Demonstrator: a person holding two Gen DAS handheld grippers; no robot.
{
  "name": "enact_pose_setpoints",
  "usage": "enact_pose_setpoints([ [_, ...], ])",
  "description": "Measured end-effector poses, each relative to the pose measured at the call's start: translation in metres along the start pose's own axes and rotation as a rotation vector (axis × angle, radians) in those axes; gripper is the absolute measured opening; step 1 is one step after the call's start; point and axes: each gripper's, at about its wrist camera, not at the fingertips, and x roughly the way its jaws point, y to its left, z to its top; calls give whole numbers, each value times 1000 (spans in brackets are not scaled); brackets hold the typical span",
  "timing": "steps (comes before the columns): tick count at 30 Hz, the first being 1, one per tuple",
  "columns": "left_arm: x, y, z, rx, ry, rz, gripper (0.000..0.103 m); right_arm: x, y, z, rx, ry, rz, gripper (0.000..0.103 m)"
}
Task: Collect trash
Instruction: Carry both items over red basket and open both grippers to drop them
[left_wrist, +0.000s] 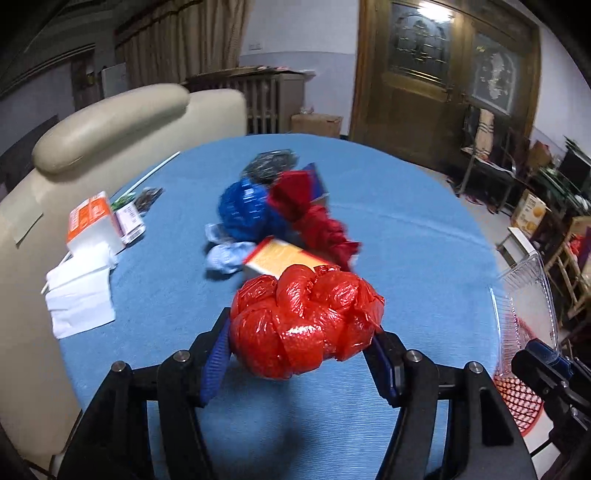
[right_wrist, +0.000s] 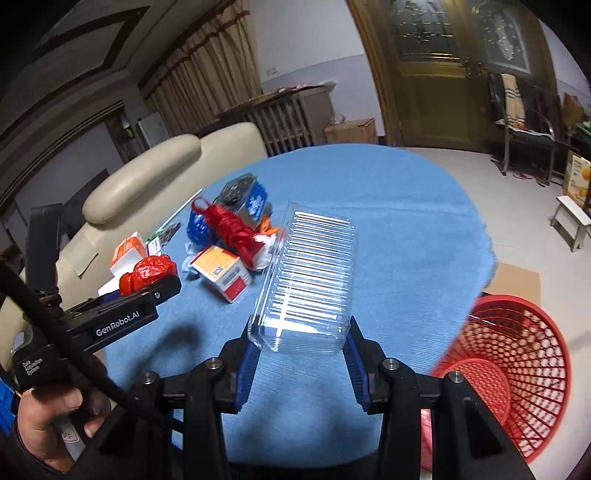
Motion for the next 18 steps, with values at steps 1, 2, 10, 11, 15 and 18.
enact_pose_setpoints([
  [1, 0, -4, 1, 10, -2, -11, 67, -8, -6, -1, 10, -8, -9, 46],
  [2, 0, -10, 1, 20, -2, -23, 67, -14, -12, -2, 18, -14, -19, 46],
  [10, -7, -82, 5, 136, -2, -177, 67, -52, -84, -20, 121, -34, -152, 46],
  [11, -7, -90, 5, 149, -1, -188, 67, -54, -96, -24, 139, -29, -173, 46],
  [15, -7, -130, 1, 230, 11, -258, 67, -55, -135, -34, 200, -4, -230, 46],
  [18, -4, -161, -3, 290, 26, -308, 67, -52, -155, -39, 223, 12, -258, 47],
])
